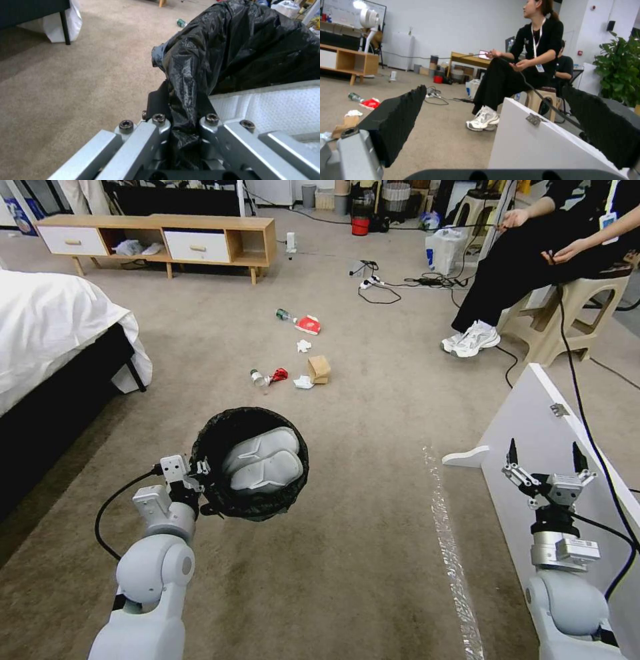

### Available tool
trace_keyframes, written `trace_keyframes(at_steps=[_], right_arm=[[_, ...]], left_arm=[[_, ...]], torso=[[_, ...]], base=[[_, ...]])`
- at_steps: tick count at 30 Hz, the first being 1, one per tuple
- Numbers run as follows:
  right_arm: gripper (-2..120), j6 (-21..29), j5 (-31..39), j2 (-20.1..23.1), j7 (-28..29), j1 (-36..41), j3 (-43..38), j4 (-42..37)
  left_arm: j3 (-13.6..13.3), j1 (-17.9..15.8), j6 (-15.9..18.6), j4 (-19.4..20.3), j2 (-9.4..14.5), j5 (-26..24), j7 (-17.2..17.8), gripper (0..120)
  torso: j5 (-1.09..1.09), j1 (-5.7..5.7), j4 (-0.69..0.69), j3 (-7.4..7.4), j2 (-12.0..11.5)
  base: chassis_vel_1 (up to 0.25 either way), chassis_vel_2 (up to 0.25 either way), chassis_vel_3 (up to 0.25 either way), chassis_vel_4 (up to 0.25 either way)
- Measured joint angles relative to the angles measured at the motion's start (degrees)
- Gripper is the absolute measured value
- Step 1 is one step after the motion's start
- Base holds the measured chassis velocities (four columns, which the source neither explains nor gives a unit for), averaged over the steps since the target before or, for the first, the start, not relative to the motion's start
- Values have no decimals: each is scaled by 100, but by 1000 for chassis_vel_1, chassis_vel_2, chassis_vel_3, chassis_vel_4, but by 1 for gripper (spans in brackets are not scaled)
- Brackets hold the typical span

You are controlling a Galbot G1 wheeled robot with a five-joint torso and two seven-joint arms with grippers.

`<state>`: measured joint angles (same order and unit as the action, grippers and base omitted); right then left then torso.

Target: Pick up the trash bin and place the garbage on the floor into it.

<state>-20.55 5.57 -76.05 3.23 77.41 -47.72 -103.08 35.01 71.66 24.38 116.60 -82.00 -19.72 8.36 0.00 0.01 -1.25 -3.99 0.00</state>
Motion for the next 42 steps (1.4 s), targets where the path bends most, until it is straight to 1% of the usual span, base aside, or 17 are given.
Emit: trace_keyframes(at_steps=[2, 8, 26, 42], right_arm=[[100, -10, -14, -10, 0, 5, 0, 0], [100, -34, -18, -16, -21, 13, 0, -16], [100, -91, -69, -45, -59, 11, -11, -21], [100, -136, -116, -53, -84, -13, -2, -20]], left_arm=[[-22, 12, -77, 1, 1, 20, 3, 4], [-27, 6, -137, 2, 19, 27, 2, 4], [-68, 8, -125, 13, 37, 25, -8, 4], [-62, 19, -92, 33, -2, 38, -3, 4]], torso=[[0, 0, 0, 0, 0], [0, 0, 0, 0, 0], [0, 0, 0, 0, 0], [0, 0, 0, 0, 0]], base=[[0, 0, 0, 0], [0, 0, 0, 0], [0, 0, 0, 0], [1, 3, -2, -2]])
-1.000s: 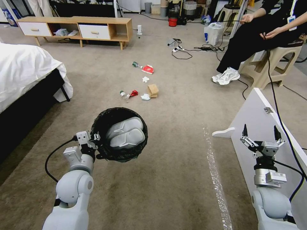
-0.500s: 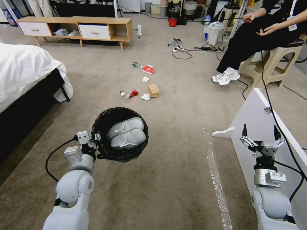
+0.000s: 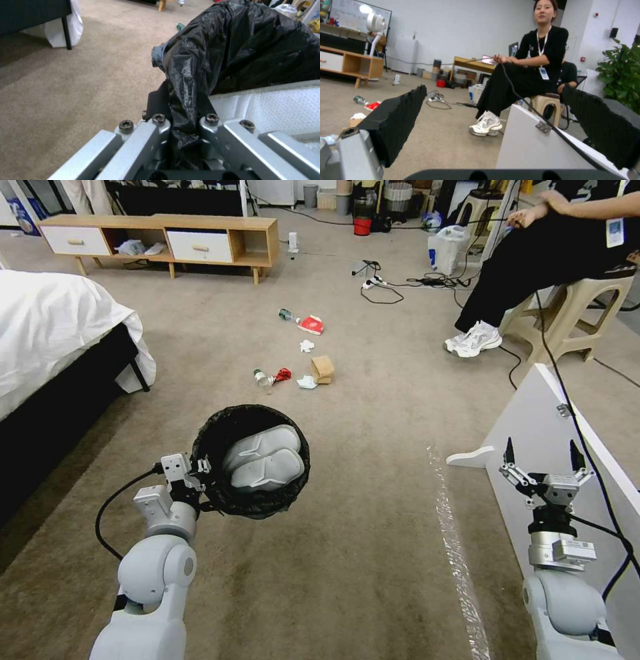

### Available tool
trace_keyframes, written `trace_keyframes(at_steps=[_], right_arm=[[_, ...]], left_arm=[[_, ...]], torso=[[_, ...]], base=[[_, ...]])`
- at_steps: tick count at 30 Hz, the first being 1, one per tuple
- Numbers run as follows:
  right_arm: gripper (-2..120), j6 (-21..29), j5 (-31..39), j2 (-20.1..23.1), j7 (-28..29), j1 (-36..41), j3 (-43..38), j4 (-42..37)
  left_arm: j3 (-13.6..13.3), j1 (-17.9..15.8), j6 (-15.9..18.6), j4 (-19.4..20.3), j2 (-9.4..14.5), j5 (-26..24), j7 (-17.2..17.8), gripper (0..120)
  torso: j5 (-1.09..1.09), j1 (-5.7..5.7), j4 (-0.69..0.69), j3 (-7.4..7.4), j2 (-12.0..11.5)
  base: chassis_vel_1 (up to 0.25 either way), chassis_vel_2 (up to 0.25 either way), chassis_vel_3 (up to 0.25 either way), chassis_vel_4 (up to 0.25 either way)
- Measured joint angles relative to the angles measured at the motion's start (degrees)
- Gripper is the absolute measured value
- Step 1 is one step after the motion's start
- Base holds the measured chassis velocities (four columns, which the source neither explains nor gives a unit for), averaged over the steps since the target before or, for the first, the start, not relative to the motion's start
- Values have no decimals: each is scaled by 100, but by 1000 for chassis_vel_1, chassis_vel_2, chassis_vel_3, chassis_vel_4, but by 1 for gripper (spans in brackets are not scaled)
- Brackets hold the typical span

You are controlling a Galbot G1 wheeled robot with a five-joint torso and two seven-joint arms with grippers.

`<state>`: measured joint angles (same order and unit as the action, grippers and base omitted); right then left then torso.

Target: Pick up the trash bin and place the garbage on the floor into it.

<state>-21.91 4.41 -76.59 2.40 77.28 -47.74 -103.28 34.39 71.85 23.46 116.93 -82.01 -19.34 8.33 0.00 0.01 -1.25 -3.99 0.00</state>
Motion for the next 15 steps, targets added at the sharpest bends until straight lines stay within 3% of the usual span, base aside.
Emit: trace_keyframes(at_steps=[15], right_arm=[[100, -58, -35, -25, -58, 2, -1, -12]], left_arm=[[-7, -16, 11, 5, 2, 8, 5, 4]], torso=[[0, 0, 1, 0, 0]], base=[[35, 38, -35, -35]])
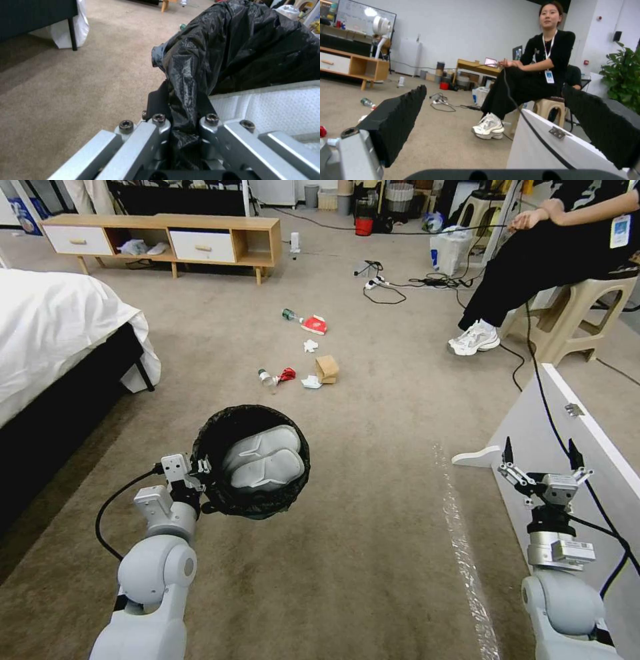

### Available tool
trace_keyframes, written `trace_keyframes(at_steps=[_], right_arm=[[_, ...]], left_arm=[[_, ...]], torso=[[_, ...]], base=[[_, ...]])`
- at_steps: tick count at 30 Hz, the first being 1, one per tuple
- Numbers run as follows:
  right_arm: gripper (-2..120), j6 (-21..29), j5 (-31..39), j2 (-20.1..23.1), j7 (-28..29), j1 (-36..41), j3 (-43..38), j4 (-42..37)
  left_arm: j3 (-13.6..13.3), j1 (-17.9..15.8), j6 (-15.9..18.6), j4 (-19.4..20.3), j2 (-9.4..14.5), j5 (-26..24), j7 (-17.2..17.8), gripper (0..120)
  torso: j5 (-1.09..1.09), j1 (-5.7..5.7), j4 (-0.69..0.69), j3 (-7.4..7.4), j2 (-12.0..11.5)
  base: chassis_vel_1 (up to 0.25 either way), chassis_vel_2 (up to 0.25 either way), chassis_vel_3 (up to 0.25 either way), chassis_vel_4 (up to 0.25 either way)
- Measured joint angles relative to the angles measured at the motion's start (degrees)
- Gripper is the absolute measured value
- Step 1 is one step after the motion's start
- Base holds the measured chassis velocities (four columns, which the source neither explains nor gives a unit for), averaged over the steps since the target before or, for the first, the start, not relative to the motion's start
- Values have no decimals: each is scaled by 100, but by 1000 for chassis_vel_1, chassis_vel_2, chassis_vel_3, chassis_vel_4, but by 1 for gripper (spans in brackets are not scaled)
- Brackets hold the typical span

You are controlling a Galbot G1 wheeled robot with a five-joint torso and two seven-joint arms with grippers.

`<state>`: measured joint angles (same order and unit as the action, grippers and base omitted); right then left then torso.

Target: Pick up the trash bin and place the garbage on the floor into it.

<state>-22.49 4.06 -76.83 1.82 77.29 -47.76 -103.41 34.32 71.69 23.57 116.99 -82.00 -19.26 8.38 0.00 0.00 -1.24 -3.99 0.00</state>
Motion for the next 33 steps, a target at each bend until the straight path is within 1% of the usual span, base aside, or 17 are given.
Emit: trace_keyframes(at_steps=[3, 8, 19, 21, 25, 29, 31, 33], right_arm=[[100, 8, -34, -11, -3, 1, -3, -5], [100, 10, -45, -25, -11, -3, -2, -5], [100, -45, -7, -48, -43, -19, 28, -5], [100, -40, -9, -49, -43, -9, 29, -5], [100, -30, -11, -49, -52, 2, 31, -4], [100, -34, -16, -49, -63, 1, 35, -3], [100, -43, -49, -51, -132, -5, 36, -2], [100, -54, -72, -55, -185, -6, 42, -3]], left_arm=[[-5, -18, 4, 0, 8, -3, -1, 4], [-6, -26, 6, -2, 16, -9, -1, 4], [15, -15, 7, -9, 25, -23, -1, 4], [13, -10, 7, -9, 31, -32, -1, 4], [18, -6, 7, -9, 36, -41, -3, 4], [22, 7, 7, -9, 39, -44, -4, 4], [25, 21, 7, -8, 44, -44, -4, 4], [25, 22, 7, -8, 46, -45, -4, 4]], torso=[[-1, 0, -3, 0, 0], [-1, 0, -3, 0, 0], [1, 0, 2, 0, 0], [-1, 0, -1, 0, 0], [-1, 0, -3, 0, 0], [-1, 0, -3, 0, 0], [0, 0, 1, 0, 0], [0, 0, 0, 0, 0]], base=[[0, 0, 0, 0], [0, 0, 0, 0], [106, 94, -91, -98], [0, 0, 0, 0], [0, 0, 0, 0], [0, 0, 0, 0], [0, 0, 0, 0], [0, 0, 0, 0]])
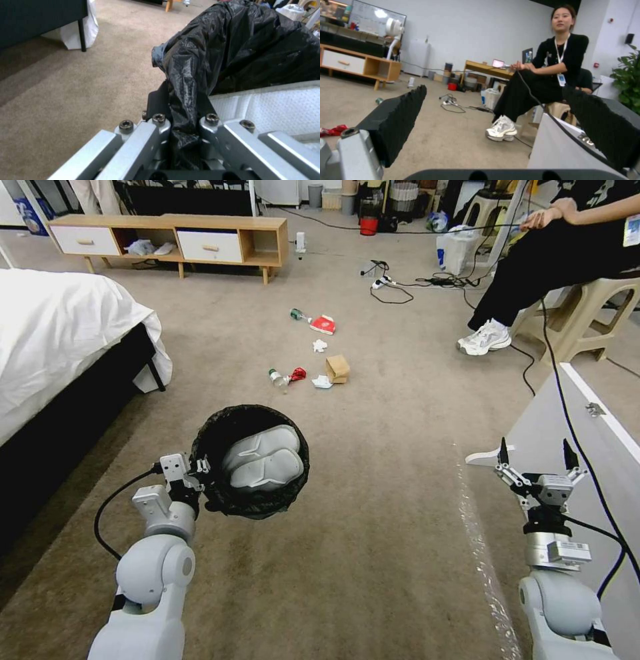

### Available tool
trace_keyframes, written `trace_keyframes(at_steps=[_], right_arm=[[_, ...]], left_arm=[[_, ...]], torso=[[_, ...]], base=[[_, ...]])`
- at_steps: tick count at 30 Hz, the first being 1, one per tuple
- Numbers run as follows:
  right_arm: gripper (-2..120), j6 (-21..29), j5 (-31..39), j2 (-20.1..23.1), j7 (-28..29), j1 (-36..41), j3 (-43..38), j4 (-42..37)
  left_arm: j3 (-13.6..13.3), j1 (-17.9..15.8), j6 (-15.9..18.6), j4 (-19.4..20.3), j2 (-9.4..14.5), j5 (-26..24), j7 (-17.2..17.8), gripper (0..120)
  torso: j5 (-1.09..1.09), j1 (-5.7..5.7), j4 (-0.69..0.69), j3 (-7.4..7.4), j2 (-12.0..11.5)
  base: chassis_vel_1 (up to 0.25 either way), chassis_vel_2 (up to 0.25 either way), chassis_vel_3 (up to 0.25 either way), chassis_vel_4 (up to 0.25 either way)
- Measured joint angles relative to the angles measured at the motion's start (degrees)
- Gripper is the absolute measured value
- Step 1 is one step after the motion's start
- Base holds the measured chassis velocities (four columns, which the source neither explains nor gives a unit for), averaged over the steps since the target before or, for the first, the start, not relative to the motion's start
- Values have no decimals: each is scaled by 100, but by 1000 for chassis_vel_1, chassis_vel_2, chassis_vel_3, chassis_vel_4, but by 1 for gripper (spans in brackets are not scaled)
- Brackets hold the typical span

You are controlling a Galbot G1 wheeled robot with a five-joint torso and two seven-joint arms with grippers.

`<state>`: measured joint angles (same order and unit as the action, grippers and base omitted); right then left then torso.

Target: Pick up the trash bin and place the garbage on the floor into it.

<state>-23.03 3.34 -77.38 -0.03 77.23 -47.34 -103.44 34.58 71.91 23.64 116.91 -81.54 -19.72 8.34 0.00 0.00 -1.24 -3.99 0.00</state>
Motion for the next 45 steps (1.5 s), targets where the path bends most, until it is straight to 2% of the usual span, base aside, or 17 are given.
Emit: trace_keyframes(at_steps=[12, 19, 45], right_arm=[[100, -112, -9, -6, -57, -32, 9, 30], [100, -133, -7, -5, -57, -52, 9, 50], [100, -179, 9, -11, -46, -98, 15, 114]], left_arm=[[-30, -22, 1, -9, 0, -5, 1, 4], [-31, -42, 3, -25, -4, -6, 3, 4], [-43, -125, 25, -64, -38, 4, 21, 4]], torso=[[0, 0, -1, 0, 0], [0, 0, -2, 0, 0], [0, 0, -1, 0, 0]], base=[[-4, 3, 3, -4], [-131, 111, 124, -136], [-263, 259, 259, -257]])
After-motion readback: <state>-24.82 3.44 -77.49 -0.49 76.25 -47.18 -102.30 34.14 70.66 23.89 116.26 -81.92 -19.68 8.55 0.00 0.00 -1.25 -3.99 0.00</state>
